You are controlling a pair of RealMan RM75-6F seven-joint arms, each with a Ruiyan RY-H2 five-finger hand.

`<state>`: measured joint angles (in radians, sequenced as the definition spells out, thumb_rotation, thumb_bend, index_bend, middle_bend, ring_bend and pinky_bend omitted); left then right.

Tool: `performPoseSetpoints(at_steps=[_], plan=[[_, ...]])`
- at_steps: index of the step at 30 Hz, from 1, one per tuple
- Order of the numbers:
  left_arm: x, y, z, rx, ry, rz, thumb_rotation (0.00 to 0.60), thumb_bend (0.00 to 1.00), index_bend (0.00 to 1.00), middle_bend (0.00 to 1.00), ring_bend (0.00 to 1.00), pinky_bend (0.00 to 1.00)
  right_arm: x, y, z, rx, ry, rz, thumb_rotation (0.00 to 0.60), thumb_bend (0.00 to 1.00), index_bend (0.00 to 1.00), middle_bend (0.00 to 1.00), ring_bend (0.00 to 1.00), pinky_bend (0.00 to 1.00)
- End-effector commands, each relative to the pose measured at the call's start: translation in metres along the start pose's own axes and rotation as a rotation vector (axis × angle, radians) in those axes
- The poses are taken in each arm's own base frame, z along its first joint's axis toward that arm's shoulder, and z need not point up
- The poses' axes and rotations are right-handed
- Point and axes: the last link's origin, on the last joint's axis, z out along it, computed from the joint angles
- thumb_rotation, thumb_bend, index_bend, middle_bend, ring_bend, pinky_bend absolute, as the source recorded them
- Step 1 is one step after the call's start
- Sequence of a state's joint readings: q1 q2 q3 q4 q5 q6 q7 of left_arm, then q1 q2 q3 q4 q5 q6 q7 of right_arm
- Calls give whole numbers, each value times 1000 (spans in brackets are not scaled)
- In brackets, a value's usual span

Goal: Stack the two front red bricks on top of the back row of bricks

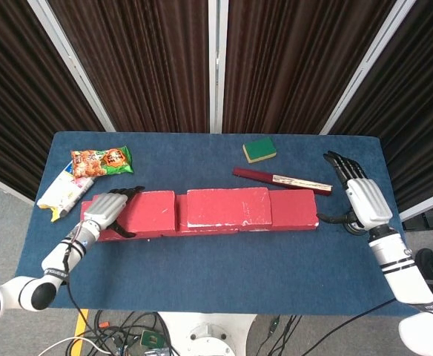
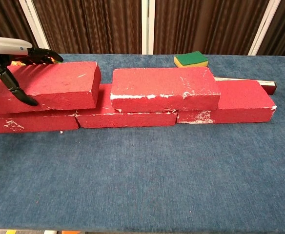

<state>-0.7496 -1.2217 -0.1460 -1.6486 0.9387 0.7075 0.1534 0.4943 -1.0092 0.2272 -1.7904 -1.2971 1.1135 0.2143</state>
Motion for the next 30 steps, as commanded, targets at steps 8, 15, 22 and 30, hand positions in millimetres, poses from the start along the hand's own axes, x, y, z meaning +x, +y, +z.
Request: performPoseSetpoints(at_steps=[8, 15, 22, 30], plan=[[-8, 1, 16, 10, -10, 0, 600, 88, 9, 147, 223, 169, 3, 2, 0, -5, 3, 1, 600, 0, 0, 0, 0, 0], [-10, 5, 19, 4, -2, -8, 600, 88, 9, 147, 210, 167, 2, 6, 0, -16, -3, 4, 600, 0, 0, 0, 0, 0], [-13, 6, 23, 8, 0, -6, 600, 88, 9, 147, 210, 167, 2, 9, 0, -24, -4, 6, 600, 0, 0, 0, 0, 0], [-13, 11, 25, 4, -6, 4, 600, 89, 9, 146, 210, 165, 2, 12, -1, -33, -2, 9, 600, 0, 0, 0, 0, 0]])
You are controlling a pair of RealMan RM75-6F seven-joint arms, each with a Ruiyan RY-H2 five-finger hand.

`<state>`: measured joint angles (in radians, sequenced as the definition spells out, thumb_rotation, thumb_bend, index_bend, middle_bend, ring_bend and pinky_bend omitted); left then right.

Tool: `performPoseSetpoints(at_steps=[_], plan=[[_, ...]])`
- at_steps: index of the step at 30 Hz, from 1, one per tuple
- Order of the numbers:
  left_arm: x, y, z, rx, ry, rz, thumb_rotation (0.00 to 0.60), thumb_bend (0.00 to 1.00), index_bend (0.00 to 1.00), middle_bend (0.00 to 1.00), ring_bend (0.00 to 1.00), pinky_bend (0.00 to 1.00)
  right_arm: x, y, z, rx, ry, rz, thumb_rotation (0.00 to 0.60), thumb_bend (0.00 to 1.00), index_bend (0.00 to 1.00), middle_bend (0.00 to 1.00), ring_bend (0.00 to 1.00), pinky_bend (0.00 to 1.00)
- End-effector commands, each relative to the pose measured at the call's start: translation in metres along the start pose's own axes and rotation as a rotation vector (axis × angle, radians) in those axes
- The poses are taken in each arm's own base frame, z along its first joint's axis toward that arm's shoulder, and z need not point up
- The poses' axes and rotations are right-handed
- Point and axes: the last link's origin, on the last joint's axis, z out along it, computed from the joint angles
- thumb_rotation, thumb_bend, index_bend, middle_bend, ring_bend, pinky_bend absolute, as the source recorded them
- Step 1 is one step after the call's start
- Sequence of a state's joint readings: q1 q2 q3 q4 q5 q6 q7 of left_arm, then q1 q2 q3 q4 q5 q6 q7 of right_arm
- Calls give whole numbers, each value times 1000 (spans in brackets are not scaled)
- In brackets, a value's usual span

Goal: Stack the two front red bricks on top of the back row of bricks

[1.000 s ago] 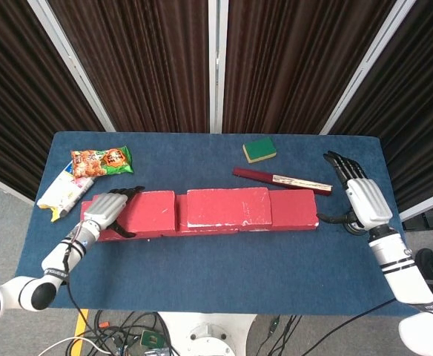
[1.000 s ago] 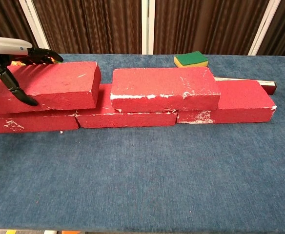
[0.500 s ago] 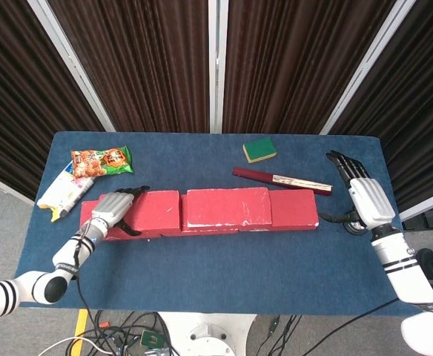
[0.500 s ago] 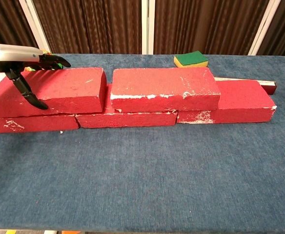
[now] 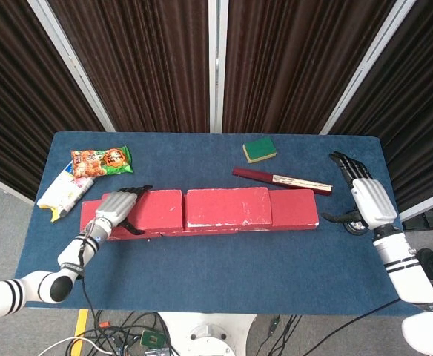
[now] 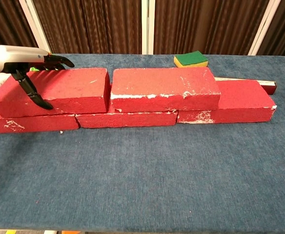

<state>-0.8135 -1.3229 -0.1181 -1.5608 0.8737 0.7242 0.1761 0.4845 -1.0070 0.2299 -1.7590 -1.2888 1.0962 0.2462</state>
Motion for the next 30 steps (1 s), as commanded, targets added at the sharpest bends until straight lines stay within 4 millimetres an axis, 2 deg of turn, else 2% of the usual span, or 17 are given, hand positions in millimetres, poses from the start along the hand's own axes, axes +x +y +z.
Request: performPoseSetpoints(at_steps=[1, 30], plan=[[0, 1, 1, 1, -1, 3, 600, 89, 9, 146, 210, 165, 0, 1, 0, -2, 0, 1, 600, 0, 0, 0, 0, 0], [1, 10, 2, 16, -10, 6, 600, 89, 9, 147, 197, 151, -2, 8, 0, -15, -7, 9, 600, 0, 0, 0, 0, 0]])
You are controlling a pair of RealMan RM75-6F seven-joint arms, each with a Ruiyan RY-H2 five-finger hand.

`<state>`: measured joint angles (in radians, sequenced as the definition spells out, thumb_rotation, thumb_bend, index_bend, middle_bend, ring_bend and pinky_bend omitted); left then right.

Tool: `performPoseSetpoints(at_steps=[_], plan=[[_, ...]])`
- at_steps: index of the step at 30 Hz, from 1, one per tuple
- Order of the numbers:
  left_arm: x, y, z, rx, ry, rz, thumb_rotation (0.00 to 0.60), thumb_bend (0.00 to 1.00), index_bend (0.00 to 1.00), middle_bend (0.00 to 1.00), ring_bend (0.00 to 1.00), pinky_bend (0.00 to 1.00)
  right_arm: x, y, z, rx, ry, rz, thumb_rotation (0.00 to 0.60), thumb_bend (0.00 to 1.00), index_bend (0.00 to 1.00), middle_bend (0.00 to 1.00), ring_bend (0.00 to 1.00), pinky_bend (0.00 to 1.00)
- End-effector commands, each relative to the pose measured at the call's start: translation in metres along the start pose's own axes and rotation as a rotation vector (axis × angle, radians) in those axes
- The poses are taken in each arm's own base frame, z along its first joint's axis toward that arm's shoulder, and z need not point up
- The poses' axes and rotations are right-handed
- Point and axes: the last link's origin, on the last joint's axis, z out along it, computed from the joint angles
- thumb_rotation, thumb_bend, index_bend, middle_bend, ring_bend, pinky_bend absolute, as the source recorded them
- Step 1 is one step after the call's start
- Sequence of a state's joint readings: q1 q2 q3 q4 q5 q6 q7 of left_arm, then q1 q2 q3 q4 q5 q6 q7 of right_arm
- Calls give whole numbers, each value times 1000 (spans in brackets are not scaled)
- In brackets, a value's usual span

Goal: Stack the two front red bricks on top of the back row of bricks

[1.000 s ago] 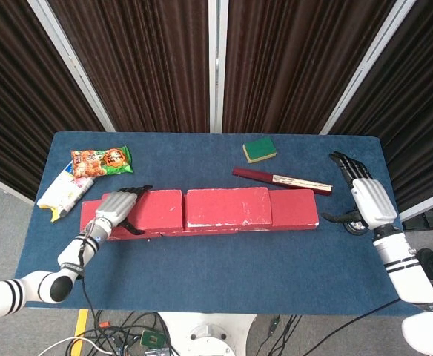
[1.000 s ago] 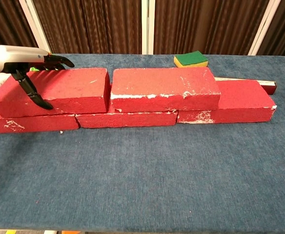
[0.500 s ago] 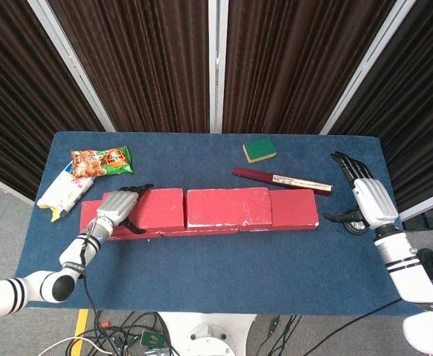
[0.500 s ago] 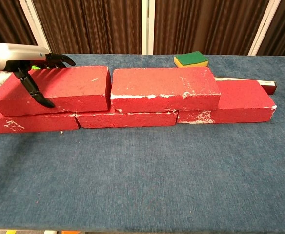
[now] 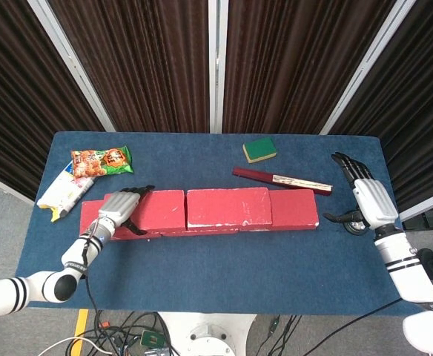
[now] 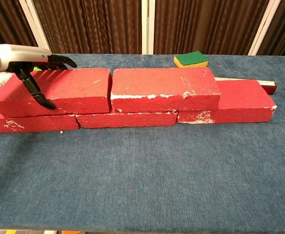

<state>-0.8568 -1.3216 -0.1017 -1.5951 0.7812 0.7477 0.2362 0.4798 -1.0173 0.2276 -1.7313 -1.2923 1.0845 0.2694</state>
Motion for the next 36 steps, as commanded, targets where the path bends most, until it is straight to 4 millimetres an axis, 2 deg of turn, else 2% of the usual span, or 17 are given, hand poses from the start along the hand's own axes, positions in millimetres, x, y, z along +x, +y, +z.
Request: performPoseSetpoints(at_steps=[1, 30, 34, 36], plan=[[0, 1, 0, 1, -2, -2, 600, 89, 9, 146, 197, 151, 0, 1, 0, -1, 0, 1, 600, 0, 0, 0, 0, 0], [-3, 4, 3, 9, -7, -12, 600, 88, 9, 145, 172, 151, -2, 4, 1, -9, -9, 9, 600, 0, 0, 0, 0, 0], [-3, 5, 2, 7, -12, -14, 600, 88, 9, 130, 146, 150, -2, 4, 2, -9, -10, 10, 600, 0, 0, 0, 0, 0], [-3, 5, 2, 5, -14, -17, 600, 88, 8, 110, 102, 135, -2, 4, 2, -9, -10, 9, 600, 0, 0, 0, 0, 0]])
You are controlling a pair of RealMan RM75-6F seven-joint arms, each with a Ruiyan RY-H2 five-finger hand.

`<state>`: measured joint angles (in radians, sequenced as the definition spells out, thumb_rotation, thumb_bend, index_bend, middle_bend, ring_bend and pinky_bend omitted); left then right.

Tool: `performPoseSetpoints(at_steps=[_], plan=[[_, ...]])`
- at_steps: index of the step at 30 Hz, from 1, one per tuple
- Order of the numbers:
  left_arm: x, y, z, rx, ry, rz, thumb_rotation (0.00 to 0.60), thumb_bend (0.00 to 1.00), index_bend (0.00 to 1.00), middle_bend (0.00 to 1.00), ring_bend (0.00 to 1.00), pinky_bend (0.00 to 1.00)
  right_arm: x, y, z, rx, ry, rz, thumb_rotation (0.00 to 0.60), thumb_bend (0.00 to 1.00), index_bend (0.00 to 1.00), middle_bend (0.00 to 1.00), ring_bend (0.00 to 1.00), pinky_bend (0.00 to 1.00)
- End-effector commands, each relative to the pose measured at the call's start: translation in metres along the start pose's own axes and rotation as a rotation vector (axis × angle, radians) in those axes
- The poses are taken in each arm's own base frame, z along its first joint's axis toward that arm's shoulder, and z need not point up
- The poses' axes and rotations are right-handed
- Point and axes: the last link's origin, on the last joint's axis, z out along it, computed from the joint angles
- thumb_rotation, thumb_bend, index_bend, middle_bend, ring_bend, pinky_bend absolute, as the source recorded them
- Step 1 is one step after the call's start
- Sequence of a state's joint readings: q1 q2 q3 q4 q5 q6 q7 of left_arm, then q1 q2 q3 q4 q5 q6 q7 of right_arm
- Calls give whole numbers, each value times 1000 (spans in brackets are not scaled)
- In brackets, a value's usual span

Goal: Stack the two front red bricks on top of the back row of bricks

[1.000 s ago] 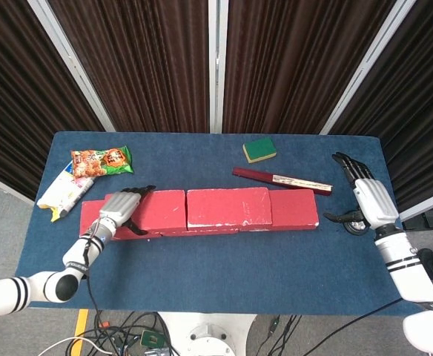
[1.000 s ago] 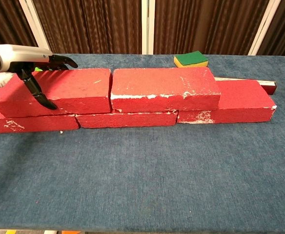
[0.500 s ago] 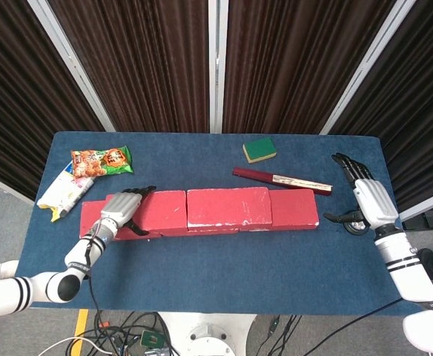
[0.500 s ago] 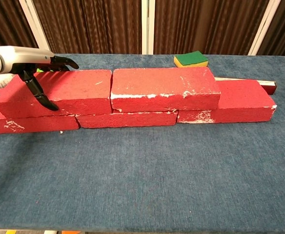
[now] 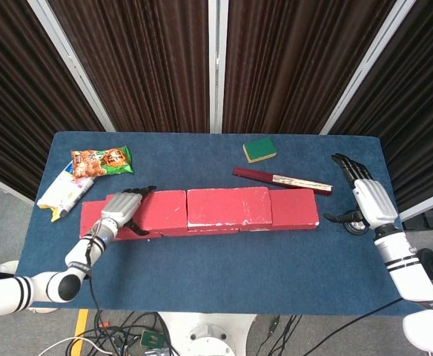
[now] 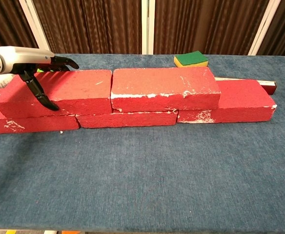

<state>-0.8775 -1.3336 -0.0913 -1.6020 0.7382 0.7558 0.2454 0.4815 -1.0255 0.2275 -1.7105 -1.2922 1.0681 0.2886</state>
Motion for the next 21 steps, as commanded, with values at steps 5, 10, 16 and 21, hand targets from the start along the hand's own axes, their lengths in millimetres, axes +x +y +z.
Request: performPoseSetpoints(at_steps=[5, 10, 16, 21], plan=[[1, 1, 0, -3, 1, -5, 600, 85, 8, 7, 0, 45, 0, 1, 0, -7, -2, -1, 600, 0, 0, 0, 0, 0], [1, 1, -1, -5, -5, -9, 600, 68, 7, 0, 0, 28, 0, 3, 0, -13, -2, 1, 600, 0, 0, 0, 0, 0], [0, 3, -2, -16, -17, -5, 600, 61, 6, 0, 0, 9, 0, 3, 0, -14, -1, 1, 600, 0, 0, 0, 0, 0], [2, 4, -3, -22, 1, -8, 600, 48, 3, 0, 0, 0, 1, 5, 0, -17, 2, 4, 600, 0, 0, 0, 0, 0]])
